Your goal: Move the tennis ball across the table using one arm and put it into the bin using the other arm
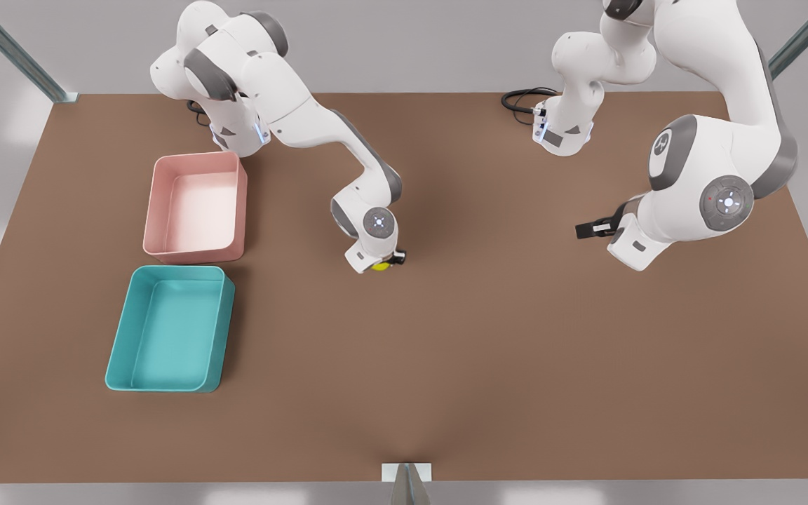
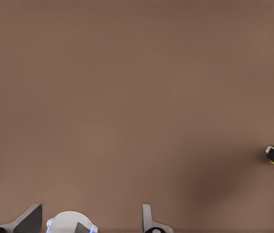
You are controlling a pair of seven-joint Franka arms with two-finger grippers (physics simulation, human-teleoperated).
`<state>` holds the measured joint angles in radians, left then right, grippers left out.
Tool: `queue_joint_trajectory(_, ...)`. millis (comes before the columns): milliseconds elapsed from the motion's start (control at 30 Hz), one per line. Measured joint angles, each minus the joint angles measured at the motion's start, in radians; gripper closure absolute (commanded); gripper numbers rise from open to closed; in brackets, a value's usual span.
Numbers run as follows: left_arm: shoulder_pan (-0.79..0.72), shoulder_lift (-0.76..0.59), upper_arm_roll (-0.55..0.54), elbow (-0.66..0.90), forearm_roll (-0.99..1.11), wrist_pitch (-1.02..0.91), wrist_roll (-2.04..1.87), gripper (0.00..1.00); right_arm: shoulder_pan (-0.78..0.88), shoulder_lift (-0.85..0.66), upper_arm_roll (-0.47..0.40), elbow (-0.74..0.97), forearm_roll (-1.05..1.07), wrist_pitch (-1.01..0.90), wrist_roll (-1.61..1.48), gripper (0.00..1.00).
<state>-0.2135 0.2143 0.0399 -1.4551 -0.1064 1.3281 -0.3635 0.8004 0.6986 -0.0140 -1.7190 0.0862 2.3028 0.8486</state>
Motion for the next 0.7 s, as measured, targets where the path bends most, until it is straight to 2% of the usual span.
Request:
queue_joint_trajectory(167,0.000,0.001,0.000,-0.001,0.000,0.001,-0.004,0.00,-0.030,-0.027,0.000,0.016,0.002,-0.008,-0.005,0.30)
queue_joint_trajectory(267,0.000,0.005,0.000,-0.001,0.000,0.001,-0.006,0.00,-0.108,-0.057,-0.007,0.070,0.002,-0.044,-0.047,0.30)
queue_joint_trajectory(333,0.000,0.006,0.000,-0.001,0.000,0.002,-0.007,0.00,-0.135,-0.073,-0.077,0.114,-0.002,-0.089,-0.101,0.30)
queue_joint_trajectory(533,0.000,0.006,0.000,0.001,0.000,0.002,-0.009,0.00,-0.164,-0.092,-0.391,0.163,-0.005,-0.218,-0.352,0.30)
queue_joint_trajectory(633,0.000,0.008,0.000,0.001,0.000,0.003,-0.010,0.00,-0.222,-0.091,-0.482,0.163,-0.006,-0.254,-0.491,0.30)
queue_joint_trajectory(700,0.000,0.010,0.000,0.001,0.000,0.003,-0.011,0.00,-0.278,-0.077,-0.503,0.172,-0.005,-0.271,-0.581,0.29)
